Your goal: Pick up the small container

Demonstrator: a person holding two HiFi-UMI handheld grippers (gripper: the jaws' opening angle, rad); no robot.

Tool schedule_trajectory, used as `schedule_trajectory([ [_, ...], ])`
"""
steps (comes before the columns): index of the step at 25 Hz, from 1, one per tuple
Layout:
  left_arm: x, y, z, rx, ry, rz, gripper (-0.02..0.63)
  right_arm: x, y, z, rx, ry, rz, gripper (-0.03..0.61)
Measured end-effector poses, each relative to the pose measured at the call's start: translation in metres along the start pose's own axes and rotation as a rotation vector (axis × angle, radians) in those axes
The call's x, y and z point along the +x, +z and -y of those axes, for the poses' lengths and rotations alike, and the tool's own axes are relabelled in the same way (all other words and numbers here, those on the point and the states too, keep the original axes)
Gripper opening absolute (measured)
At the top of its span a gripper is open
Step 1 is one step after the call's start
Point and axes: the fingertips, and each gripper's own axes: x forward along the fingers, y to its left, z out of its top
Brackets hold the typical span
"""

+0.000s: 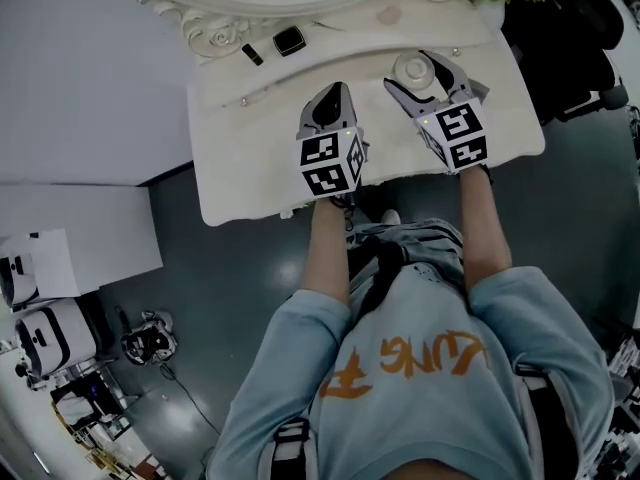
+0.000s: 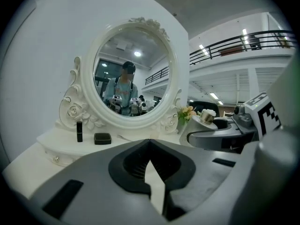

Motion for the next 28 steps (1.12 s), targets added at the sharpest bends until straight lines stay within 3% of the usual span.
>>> schedule_trajectory([
  [8, 0.003, 0.035, 0.01, 0.039, -0.023, 0.071, 0.009, -0.018, 0.047, 0.024, 0.063, -0.032, 0.122, 0.33],
  [28, 0.017, 0.076, 0.001, 0.086, -0.016, 0.145, 0.009, -0.011, 0.078, 0.037, 0.029, -0.026, 0.191, 0.33],
])
